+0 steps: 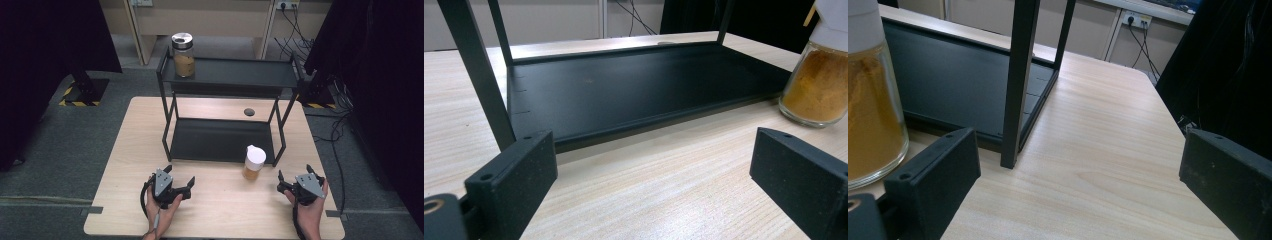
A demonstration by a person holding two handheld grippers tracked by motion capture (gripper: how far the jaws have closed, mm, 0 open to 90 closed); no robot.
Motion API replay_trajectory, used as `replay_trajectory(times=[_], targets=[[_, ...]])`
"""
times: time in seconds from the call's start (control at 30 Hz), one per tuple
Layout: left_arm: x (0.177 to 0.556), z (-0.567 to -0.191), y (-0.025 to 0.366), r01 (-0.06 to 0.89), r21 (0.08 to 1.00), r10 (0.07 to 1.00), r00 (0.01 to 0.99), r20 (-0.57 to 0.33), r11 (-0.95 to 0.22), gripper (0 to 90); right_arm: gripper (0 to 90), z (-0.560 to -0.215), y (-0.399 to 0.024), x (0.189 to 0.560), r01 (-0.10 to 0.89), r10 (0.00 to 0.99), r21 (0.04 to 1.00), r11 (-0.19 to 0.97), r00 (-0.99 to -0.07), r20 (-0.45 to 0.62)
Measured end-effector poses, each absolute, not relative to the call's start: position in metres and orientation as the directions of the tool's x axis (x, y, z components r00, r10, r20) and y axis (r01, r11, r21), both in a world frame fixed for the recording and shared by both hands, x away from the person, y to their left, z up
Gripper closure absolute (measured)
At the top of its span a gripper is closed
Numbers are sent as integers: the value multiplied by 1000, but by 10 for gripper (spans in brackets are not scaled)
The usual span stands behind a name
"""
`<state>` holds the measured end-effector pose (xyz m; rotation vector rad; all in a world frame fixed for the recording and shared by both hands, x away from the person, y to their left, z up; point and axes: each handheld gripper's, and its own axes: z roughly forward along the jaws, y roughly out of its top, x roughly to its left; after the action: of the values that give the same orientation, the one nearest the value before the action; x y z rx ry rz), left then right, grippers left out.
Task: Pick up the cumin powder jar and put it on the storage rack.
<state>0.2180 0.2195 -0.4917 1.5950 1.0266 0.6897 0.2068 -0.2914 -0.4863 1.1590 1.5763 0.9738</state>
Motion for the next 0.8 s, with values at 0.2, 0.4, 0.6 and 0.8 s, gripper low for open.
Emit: replay_trajectory(times=[0.2,0.4,0.6,0.8], targets=[[218,-492,220,267,962,884,462,-72,-61,40,30,-485,-292,207,244,968,940,240,-134,-212],[217,-493,221,264,963,886,457,-78,-51,40,30,-486,-292,207,241,969,941,237,-132,-210],[217,-493,222,267,963,888,453,-85,-44,40,29,-485,-296,208,248,971,943,221,-140,-191],[216,-493,221,261,964,889,451,-78,-48,40,30,-486,-296,208,241,971,945,221,-141,-192]])
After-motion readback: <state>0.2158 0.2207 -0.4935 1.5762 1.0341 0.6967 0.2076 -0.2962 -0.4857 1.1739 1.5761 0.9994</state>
